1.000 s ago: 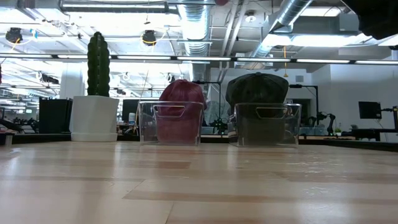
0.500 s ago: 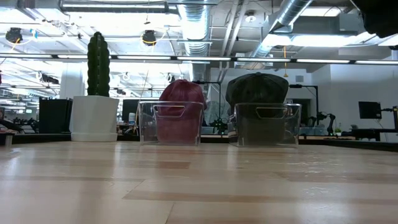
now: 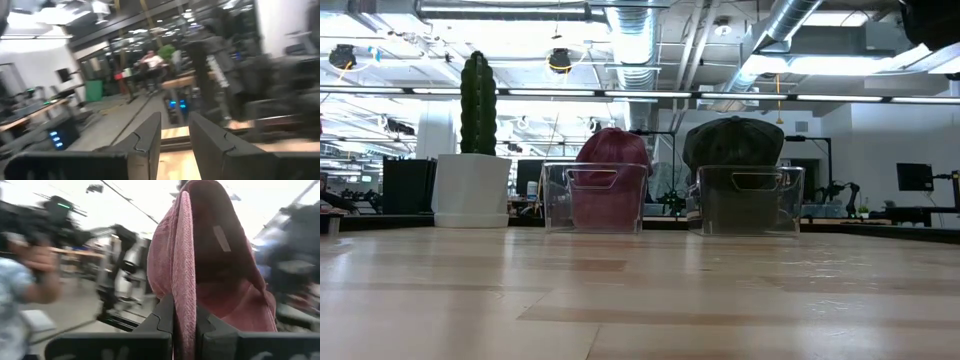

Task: Pick & Place hat
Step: Put the red cap into the transparent bin

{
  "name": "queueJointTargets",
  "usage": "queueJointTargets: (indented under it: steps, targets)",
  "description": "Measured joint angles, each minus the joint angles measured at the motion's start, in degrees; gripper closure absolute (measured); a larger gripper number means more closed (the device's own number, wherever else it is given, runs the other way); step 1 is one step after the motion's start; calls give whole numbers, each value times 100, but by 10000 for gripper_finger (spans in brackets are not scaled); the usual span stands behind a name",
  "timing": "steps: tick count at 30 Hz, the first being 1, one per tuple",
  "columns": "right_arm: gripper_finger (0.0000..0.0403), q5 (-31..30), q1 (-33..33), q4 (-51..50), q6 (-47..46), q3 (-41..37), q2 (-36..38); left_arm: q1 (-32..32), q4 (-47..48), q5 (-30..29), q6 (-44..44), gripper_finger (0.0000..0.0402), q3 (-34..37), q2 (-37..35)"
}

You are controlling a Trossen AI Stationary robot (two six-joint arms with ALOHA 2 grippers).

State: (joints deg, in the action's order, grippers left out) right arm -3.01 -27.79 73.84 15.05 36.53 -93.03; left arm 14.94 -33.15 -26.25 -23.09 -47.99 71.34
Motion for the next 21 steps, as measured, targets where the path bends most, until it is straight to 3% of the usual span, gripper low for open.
queueJointTargets:
  steps: [2,7,14,21]
  targets:
    - [397,-330,2,-44,-1,-6,0,213,-26,101,-1,305,0,41]
    - [398,-490,-24,-14,6,-24,1,926,110,-54,-159,305,-1,36]
    - [398,-1044,-111,-10,201,-26,2,2135,-132,-2538,-2201,305,-69,-144]
    - [399,-1066,-57,-16,117,11,2,2265,-208,-2971,-2451,305,-79,-185]
